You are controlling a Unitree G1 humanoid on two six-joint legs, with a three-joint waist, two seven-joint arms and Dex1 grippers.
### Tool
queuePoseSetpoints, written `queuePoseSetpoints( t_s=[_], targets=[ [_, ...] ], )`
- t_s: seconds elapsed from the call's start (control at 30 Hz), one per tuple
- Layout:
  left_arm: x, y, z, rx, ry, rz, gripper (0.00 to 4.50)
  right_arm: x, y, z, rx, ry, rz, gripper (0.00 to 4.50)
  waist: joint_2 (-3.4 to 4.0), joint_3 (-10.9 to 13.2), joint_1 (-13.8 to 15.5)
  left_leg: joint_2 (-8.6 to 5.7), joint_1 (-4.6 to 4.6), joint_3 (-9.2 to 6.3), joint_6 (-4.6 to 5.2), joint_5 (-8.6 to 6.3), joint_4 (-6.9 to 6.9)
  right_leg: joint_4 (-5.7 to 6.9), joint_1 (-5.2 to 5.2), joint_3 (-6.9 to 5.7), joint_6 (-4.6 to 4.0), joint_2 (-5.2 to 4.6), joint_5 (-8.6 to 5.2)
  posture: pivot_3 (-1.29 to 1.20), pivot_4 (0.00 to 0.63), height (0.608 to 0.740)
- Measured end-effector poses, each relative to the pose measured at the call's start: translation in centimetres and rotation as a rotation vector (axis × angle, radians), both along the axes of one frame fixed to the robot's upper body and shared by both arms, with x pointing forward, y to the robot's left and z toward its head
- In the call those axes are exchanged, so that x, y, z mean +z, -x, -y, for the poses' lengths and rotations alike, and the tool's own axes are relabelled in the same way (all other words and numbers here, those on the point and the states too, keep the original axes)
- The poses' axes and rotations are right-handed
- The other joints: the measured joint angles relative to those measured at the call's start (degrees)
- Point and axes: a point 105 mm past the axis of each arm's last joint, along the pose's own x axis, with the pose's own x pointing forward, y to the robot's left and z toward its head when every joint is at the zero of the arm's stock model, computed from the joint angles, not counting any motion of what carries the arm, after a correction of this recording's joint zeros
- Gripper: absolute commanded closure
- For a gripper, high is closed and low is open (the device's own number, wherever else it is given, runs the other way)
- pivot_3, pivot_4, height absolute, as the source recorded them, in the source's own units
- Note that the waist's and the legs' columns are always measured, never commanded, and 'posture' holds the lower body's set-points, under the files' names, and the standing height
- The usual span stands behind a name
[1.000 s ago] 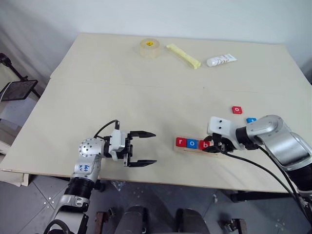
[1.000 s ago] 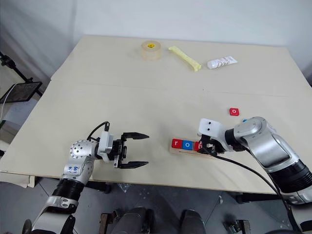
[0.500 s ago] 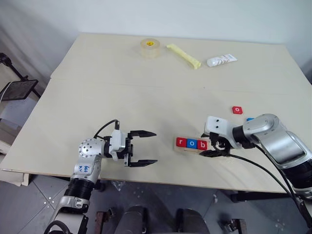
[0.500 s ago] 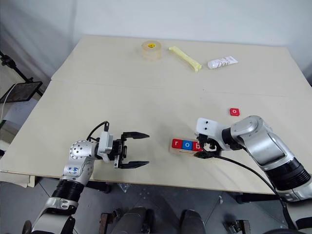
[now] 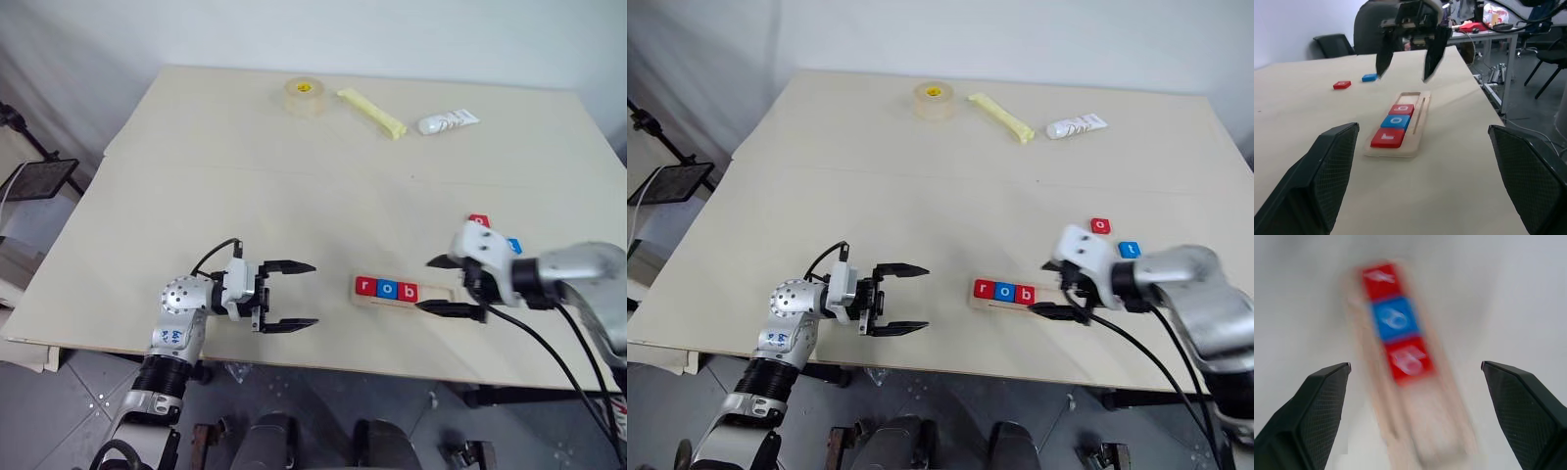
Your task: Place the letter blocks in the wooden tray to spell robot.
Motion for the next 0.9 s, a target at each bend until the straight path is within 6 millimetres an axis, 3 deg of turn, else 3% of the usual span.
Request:
queuePoseSetpoints(
  t_s=[0.1, 0.37, 0.53, 0.9],
  targets=[
    [-0.2, -0.2, 0.0, 0.004, 0.003, -0.01, 0.0, 0.5, 0.7, 3.6, -0.152, -0.043, 0.073, 0.02, 0.0, 0.0, -0.1, 0.06, 0.06, 0.01, -0.01, 0.0, -0.01, 0.03, 0.03, -0.02, 0.0, 0.04, 0.0, 0.0, 0.15, 0.74],
    [-0.4, -0.6, 0.1, 0.003, 0.007, -0.015, 0.0, -3.1, 3.0, 11.4, -0.435, -0.165, 0.146, 0.02, 0.02, 0.0, -0.3, 0.05, 0.13, 0.19, 0.0, 0.01, -0.02, 0.02, 0.04, 0.06, 0.0, 0.03, 0.0, 0.0, 0.15, 0.74],
    [0.0, -0.9, 0.2, -0.01, 0.002, -0.007, 0.0, -2.3, 3.1, 11.7, -0.451, -0.259, 0.227, 0.02, 0.03, 0.0, -0.5, 0.13, 0.17, 0.25, -0.02, 0.02, -0.03, 0.02, 0.04, 0.08, 0.0, 0.06, 0.0, 0.0, 0.15, 0.74],
    [-0.1, -0.9, 0.1, -0.019, -0.007, -0.01, 0.0, -1.4, 2.8, 10.7, -0.42, -0.289, 0.269, 0.02, 0.03, 0.0, -0.2, 0.09, 0.16, 0.21, -0.01, 0.02, -0.02, 0.02, 0.05, 0.09, 0.0, 0.04, 0.0, 0.0, 0.15, 0.74]
  ],
)
